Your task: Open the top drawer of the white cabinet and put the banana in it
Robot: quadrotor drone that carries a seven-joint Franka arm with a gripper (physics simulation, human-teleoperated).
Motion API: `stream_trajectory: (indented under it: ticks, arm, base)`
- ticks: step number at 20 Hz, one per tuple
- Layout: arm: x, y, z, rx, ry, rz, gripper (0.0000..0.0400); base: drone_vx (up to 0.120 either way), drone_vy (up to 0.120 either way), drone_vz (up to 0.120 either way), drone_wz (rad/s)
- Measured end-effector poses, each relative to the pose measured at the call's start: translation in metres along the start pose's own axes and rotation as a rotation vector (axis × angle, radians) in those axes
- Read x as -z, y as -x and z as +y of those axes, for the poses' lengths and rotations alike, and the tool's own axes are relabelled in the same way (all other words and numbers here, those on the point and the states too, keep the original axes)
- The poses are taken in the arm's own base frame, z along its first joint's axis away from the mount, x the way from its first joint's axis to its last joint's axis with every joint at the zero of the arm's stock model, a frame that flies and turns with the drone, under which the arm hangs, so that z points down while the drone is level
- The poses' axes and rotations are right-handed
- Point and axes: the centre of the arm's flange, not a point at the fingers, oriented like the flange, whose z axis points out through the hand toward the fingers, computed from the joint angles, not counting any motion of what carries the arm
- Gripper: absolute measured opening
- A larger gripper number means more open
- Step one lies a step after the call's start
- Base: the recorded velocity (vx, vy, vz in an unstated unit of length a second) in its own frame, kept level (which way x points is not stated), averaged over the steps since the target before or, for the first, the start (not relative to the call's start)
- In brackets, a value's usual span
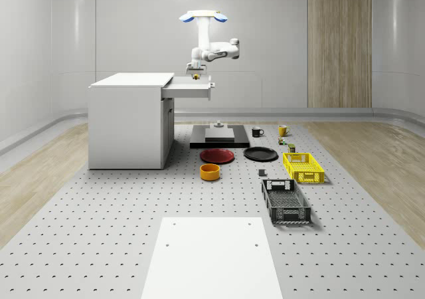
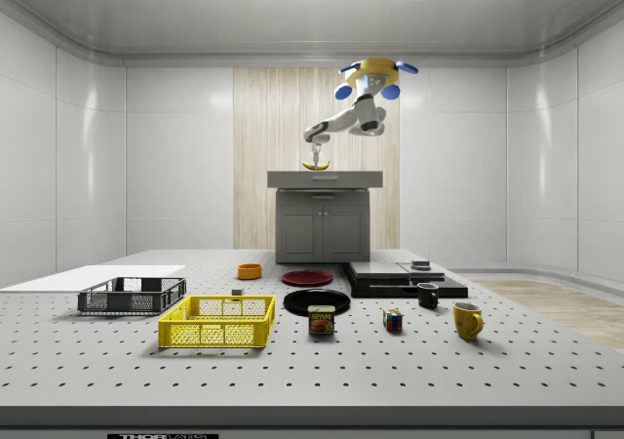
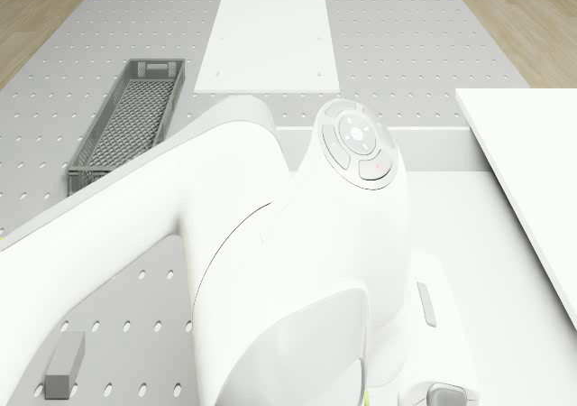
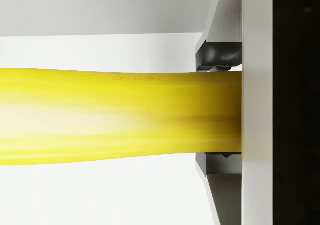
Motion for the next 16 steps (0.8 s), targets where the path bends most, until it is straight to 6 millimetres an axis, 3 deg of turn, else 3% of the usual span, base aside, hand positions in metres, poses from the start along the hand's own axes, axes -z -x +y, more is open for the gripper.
stream_trajectory:
  ticks: [16]
  arm:
    - [-0.059,0.0,0.0,0.0,0.0,0.0,0.02]
  base:
    - [0.0,0.0,0.0,0.0]
